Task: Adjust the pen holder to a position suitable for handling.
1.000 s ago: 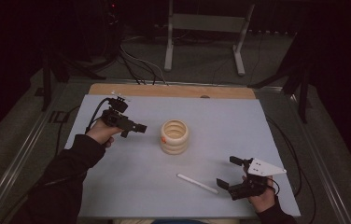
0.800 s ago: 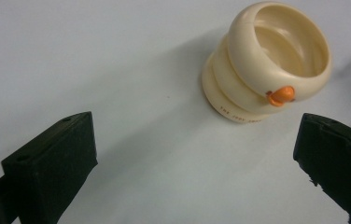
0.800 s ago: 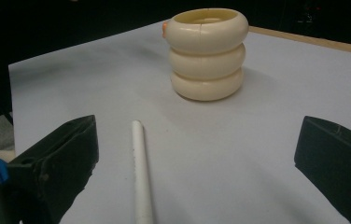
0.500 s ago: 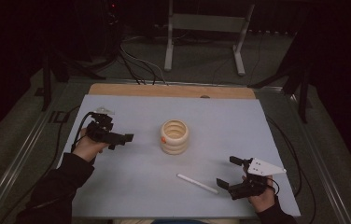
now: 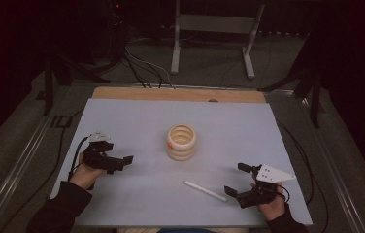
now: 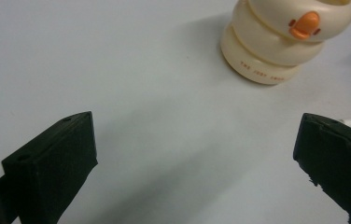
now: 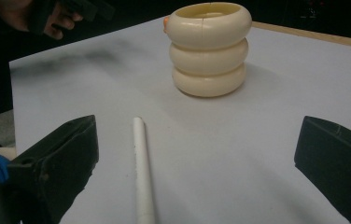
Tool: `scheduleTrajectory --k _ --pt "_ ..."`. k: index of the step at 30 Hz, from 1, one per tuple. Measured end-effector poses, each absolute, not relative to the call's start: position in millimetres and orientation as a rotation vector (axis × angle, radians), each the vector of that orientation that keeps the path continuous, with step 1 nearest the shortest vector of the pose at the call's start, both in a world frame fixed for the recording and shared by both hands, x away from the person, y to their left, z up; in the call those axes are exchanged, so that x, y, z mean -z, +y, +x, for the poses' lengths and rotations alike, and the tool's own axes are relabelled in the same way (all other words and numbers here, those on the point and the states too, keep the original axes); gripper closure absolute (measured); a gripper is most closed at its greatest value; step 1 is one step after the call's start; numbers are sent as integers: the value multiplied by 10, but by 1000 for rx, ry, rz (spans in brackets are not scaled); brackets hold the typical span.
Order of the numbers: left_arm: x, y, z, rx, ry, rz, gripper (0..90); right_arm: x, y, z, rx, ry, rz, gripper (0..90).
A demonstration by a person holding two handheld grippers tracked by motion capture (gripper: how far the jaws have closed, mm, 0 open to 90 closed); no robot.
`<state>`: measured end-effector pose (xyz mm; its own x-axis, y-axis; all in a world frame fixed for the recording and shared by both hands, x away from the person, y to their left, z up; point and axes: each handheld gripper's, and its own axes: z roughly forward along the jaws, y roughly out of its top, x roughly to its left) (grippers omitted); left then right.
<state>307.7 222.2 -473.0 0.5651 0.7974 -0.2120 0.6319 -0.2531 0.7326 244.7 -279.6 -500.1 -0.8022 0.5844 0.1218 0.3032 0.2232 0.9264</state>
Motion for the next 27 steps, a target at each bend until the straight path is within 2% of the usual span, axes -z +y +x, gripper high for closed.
scheduleTrajectory --k 4,13,19,27 --pt "4859 2222 2983 -237 1153 1968 1 5004 -2796 2452 -1610 2248 838 0" --pt "5076 2310 2811 -332 1223 1884 1 5005 -2798 2452 -1608 2251 839 0" --pt "5098 2361 2734 -390 1257 1817 1 5017 -2787 2462 -1603 2264 841 0" --pt "5109 2320 2708 -422 1200 1818 1 5006 -2771 2471 -1578 2265 836 0"
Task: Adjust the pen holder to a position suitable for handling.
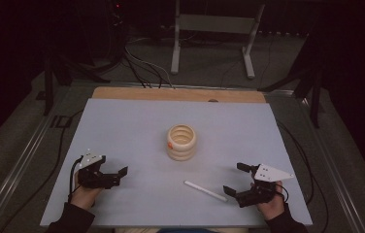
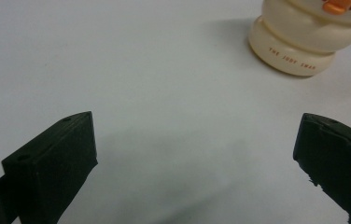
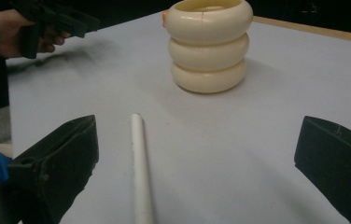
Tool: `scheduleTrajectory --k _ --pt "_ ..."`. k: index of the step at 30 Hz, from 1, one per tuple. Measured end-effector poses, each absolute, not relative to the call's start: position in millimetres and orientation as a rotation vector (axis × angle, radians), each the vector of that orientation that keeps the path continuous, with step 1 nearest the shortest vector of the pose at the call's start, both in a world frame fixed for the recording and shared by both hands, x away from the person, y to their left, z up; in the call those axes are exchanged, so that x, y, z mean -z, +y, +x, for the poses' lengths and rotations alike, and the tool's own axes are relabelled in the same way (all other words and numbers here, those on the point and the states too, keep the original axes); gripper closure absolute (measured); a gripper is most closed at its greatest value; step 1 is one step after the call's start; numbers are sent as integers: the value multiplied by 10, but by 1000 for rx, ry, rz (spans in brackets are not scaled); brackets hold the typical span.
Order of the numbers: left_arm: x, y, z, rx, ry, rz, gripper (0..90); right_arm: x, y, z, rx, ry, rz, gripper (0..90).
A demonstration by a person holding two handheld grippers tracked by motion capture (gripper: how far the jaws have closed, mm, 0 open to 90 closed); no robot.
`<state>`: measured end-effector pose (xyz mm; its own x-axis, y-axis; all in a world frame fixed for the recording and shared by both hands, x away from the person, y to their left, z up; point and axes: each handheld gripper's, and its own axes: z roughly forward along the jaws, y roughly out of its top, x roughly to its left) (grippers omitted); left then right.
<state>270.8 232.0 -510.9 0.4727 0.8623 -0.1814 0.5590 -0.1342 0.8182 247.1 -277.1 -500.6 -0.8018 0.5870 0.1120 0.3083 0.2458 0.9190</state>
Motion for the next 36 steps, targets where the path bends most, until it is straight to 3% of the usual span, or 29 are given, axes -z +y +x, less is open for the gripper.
scheduleTrajectory --k 13,36 --pt "5120 2265 2687 -442 1139 1842 1 4837 -2715 2602 -1558 2316 867 0" --pt "5122 2282 2668 -438 1131 1811 1 4422 -2186 2914 -1498 2536 699 0"
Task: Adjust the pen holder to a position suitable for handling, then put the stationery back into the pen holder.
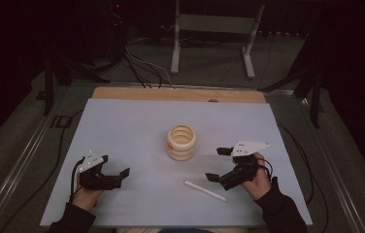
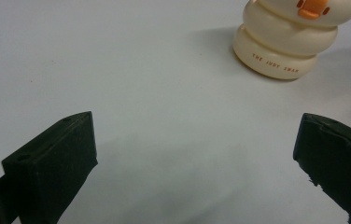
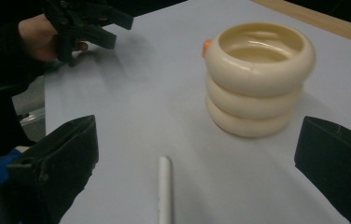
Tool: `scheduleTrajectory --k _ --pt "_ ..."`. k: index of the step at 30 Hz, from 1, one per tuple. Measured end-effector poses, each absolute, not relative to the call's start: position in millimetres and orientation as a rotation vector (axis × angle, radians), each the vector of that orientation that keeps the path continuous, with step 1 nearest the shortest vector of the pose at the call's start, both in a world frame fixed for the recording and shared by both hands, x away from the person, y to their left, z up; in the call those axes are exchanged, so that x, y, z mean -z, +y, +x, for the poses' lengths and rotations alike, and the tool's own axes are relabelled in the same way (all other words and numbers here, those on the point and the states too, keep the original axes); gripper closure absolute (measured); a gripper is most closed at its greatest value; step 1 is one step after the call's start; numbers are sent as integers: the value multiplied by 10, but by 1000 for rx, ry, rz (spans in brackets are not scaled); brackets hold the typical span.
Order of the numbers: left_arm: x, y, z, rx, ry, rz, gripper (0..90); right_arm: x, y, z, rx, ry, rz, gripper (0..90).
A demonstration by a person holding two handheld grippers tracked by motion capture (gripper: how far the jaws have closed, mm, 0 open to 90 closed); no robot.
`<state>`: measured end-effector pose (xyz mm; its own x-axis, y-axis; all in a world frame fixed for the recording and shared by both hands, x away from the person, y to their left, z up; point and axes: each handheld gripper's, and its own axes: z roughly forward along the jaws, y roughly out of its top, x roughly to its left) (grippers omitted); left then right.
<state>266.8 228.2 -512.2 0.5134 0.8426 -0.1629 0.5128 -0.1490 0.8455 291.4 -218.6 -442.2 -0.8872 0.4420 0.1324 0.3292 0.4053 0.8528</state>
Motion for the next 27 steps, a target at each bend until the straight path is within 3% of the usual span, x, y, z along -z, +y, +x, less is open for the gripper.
scheduleTrajectory --k 16,27 --pt "5120 2270 2659 -448 1129 1813 1 4645 -1617 2985 -1061 2779 685 0" --pt "5124 2259 2660 -448 1122 1826 1 4768 -1477 2968 -849 2902 789 0"
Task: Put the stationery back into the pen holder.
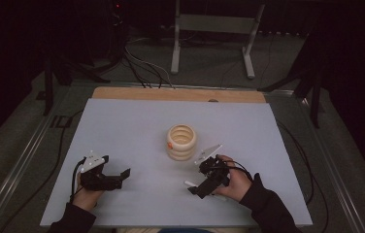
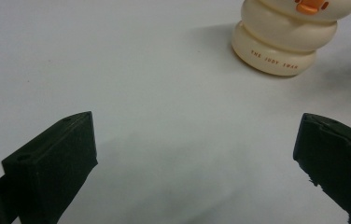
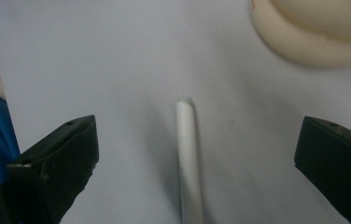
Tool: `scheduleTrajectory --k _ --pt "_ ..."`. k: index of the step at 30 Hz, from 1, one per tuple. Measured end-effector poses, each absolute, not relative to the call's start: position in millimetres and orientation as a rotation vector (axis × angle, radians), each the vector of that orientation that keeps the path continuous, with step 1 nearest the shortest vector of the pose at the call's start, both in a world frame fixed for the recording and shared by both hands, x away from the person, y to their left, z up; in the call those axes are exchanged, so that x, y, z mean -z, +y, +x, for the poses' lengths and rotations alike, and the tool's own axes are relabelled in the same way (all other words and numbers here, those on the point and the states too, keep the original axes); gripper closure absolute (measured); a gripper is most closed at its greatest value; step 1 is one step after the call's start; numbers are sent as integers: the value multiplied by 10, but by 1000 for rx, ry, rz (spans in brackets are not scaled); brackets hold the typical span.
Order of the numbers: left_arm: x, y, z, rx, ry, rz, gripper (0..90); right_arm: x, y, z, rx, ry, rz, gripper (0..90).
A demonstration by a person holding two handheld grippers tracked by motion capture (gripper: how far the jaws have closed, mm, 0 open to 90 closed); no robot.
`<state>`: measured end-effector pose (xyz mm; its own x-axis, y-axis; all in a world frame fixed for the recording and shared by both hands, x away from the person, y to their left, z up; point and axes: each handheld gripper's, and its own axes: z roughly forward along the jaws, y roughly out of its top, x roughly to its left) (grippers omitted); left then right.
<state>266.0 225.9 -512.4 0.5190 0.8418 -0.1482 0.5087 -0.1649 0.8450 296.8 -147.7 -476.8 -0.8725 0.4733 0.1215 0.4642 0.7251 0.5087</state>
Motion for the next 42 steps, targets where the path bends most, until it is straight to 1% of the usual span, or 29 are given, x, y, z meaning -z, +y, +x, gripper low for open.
scheduleTrajectory --k 1,2,5,9,13,15,16,19,26,29,32,37,39,41,42 --pt "5125 2259 2661 -450 1123 1827 1 4777 -1471 2968 -825 2914 797 2" --pt "5126 2260 2662 -449 1123 1827 1 4784 -1468 2967 -803 2927 802 48" --pt "5128 2263 2663 -446 1124 1827 1 4805 -1456 2971 -751 2939 814 80" --pt "5127 2260 2661 -444 1124 1829 1 4826 -1433 2968 -683 2960 845 168" --pt "5133 2259 2666 -441 1125 1831 1 4848 -1412 2969 -616 2970 859 237" --pt "5133 2260 2666 -440 1124 1830 1 4857 -1403 2967 -585 2972 838 294" --pt "5133 2261 2666 -437 1124 1831 1 4861 -1399 2961 -568 2973 798 349" --pt "5133 2258 2664 -440 1124 1831 1 4866 -1372 2949 -510 2992 782 444" --pt "5123 2261 2660 -446 1120 1830 1 4906 -1298 2929 -422 2998 732 546" --pt "5126 2257 2660 -442 1120 1835 1 4917 -1267 2923 -400 3000 717 611" --pt "5122 2254 2658 -444 1117 1836 1 4933 -1232 2909 -373 2998 691 633" --pt "5125 2259 2662 -442 1122 1835 1 4930 -1210 2904 -336 2988 664 703" --pt "5127 2257 2662 -439 1121 1836 1 4931 -1202 2895 -331 2986 655 709" --pt "5129 2254 2663 -438 1118 1840 1 4931 -1194 2884 -328 2985 638 740" --pt "5130 2252 2664 -434 1117 1842 1 4931 -1188 2876 -327 2984 630 772"
